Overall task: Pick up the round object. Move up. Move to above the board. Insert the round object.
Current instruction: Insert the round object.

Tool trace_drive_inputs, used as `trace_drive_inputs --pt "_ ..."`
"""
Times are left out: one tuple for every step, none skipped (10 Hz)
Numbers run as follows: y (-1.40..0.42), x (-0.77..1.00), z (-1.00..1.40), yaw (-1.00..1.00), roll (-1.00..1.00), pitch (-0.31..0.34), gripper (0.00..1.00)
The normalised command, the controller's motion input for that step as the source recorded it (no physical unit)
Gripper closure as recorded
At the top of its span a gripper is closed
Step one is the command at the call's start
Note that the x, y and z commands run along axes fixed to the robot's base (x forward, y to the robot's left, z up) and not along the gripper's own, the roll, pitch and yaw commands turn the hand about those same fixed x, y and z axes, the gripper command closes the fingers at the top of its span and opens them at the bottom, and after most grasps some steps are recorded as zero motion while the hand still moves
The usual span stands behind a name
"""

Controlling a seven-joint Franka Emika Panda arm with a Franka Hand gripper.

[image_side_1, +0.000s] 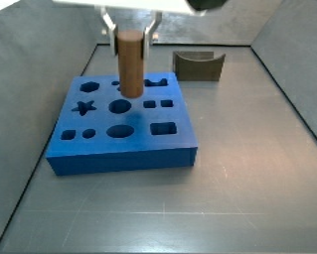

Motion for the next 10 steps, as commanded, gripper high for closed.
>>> trace_drive_inputs --pt "0.00 0.00 -0.15 0.00 0.03 0.000 1.00" --pt "0.00 -0.37 -0.45 -0.23 0.00 -0.211 1.00" --pt "-0.14 -0.58 -0.35 -0.33 0.00 -0.246 1.00" --pt "0.00 -0.06 -0.03 -0.12 -0.01 -0.054 1.00" --pt "0.00 0.00 -0.04 0.00 0.00 0.000 1.00" --pt "0.00 -0.20 -0.29 -0.27 -0.22 0.000 1.00" --pt "0.19 0.00 -0.20 -0.19 -0.30 0.000 1.00" --pt "0.00 0.00 -0.08 0.00 0.03 0.000 1.00" --pt "-0.04 0.00 -0.37 0.00 0.21 0.000 1.00" --pt "-0.27 0.00 -0.35 -0.22 0.11 0.071 1.00"
